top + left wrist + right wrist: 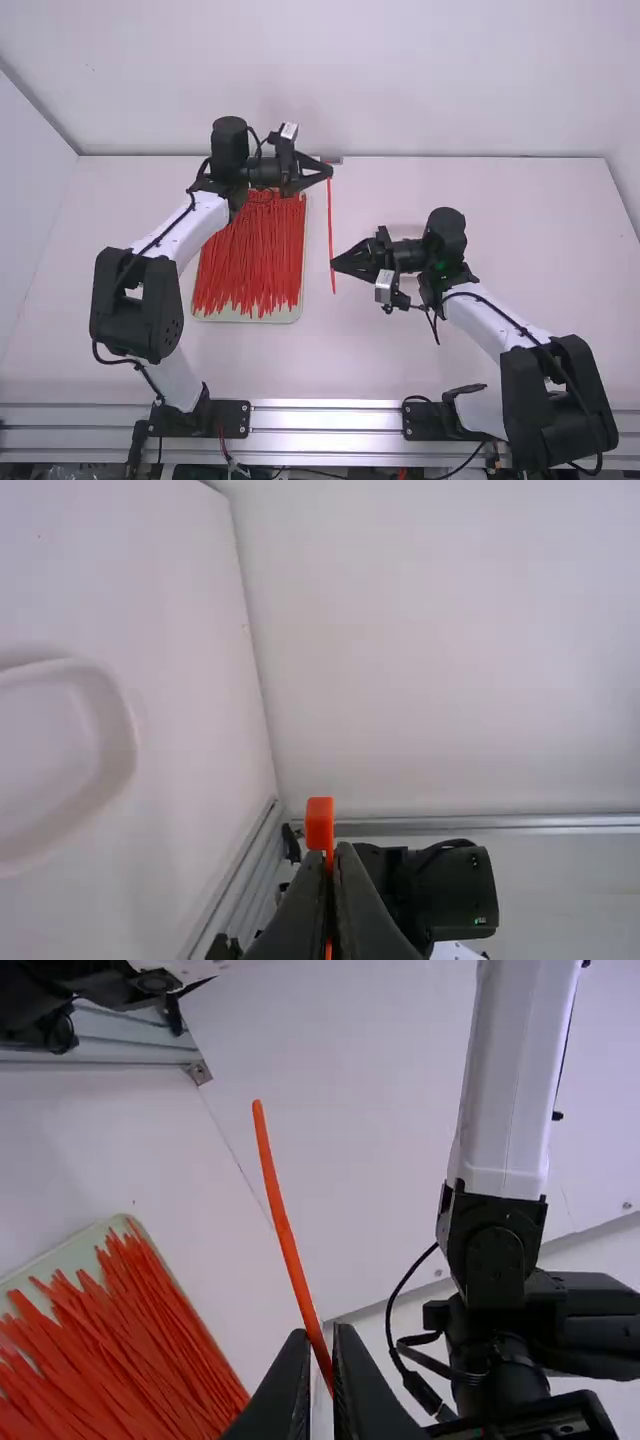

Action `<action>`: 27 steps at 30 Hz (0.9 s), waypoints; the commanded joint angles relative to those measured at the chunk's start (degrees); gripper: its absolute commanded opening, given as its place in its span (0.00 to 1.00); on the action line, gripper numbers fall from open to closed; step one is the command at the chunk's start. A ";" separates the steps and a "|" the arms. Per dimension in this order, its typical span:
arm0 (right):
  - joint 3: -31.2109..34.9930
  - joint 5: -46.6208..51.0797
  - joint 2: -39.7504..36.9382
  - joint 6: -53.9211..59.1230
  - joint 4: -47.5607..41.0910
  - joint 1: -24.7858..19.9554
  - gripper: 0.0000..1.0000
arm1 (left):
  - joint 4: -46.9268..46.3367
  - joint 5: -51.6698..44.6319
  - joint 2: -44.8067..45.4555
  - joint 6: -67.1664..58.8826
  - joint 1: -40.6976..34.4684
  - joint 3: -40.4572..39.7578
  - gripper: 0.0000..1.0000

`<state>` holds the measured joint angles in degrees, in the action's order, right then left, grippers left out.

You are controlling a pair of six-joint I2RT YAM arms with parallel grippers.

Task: Fasten the cable tie

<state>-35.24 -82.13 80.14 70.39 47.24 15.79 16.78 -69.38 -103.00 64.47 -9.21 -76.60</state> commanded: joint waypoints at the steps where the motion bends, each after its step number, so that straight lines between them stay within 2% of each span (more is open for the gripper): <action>1: 0.09 -0.13 0.02 0.46 0.26 -0.15 0.07 | -0.07 -1.75 -0.50 -0.90 -0.52 0.39 0.02; 14: 0.07 0.11 0.02 2.34 0.39 -0.11 0.08 | -0.26 -1.64 -0.50 -0.90 -0.98 0.39 0.02; 17: -0.02 0.09 0.02 2.29 0.37 -0.11 0.00 | -0.26 -1.68 -0.50 -0.92 -1.01 0.39 0.02; 22: 0.00 -0.15 0.02 2.19 0.26 -0.09 0.00 | -0.26 -1.66 -0.50 -1.29 -1.64 0.39 0.02; 27: 0.02 -0.15 0.02 -5.84 0.11 -0.11 0.00 | -0.22 -1.55 -0.50 -2.03 -1.99 0.39 0.02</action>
<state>-35.24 -82.00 80.14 70.41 47.37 15.59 16.34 -69.80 -103.02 64.34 -10.70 -76.58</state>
